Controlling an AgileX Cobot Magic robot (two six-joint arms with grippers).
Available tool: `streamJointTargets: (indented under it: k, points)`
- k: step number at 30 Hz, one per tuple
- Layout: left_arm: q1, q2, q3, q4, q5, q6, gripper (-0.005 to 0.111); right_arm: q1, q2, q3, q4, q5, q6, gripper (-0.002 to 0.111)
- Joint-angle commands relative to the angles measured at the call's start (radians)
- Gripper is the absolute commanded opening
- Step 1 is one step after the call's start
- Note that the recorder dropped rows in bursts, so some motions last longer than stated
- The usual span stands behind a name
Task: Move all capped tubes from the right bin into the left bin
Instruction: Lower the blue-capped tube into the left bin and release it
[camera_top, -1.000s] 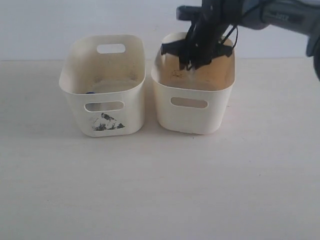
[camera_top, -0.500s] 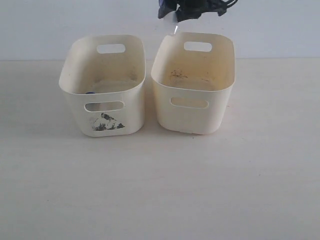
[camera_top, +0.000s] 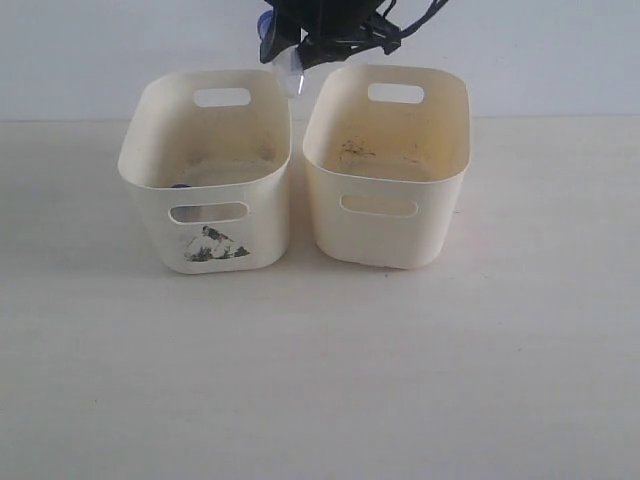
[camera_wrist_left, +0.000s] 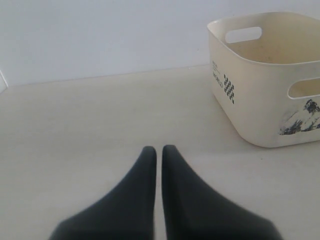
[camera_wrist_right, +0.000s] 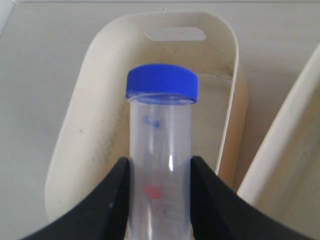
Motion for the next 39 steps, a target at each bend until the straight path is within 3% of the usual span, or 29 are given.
streamJointTargets:
  k: [1,7,12,16,22,25,30,31,33,37,38,39]
  points:
    - [0.001,-0.002,-0.004,-0.007,-0.015,-0.012,0.004,0.001,-0.006,-0.002,-0.018,0.078,-0.038,0.0]
    - [0.001,-0.002,-0.004,-0.007,-0.015,-0.012,0.004,0.033,-0.065,-0.002,-0.007,0.085,-0.06,0.0]
    - [0.001,-0.002,-0.004,-0.007,-0.015,-0.012,0.004,0.149,-0.035,-0.002,-0.07,-0.116,0.027,0.0]
    - [0.001,-0.002,-0.004,-0.007,-0.015,-0.012,0.004,0.168,0.014,-0.002,-0.174,-0.131,0.115,0.0]
    - [0.001,-0.002,-0.004,-0.007,-0.015,-0.012,0.004,0.173,0.054,-0.002,-0.188,-0.204,0.107,0.001]
    - [0.001,-0.002,-0.004,-0.007,-0.015,-0.012,0.004,0.18,0.068,-0.002,-0.186,-0.209,0.098,0.017]
    - [0.001,-0.002,-0.004,-0.007,-0.015,-0.012,0.004,0.182,0.094,-0.002,-0.175,-0.187,0.103,0.071]
    - [0.001,-0.002,-0.004,-0.007,-0.015,-0.012,0.004,0.182,0.099,-0.002,-0.175,-0.176,0.106,0.078]
    - [0.001,-0.002,-0.004,-0.007,-0.015,-0.012,0.004,0.182,0.1,-0.002,-0.186,-0.123,0.106,0.071]
    - [0.001,-0.002,-0.004,-0.007,-0.015,-0.012,0.004,0.182,0.072,-0.002,-0.203,-0.086,0.083,0.024]
    - [0.001,-0.002,-0.004,-0.007,-0.015,-0.012,0.004,0.18,0.046,-0.002,-0.222,-0.06,0.083,0.007]
    - [0.001,-0.002,-0.004,-0.007,-0.015,-0.012,0.004,0.18,0.034,-0.002,-0.237,-0.04,0.077,0.001]
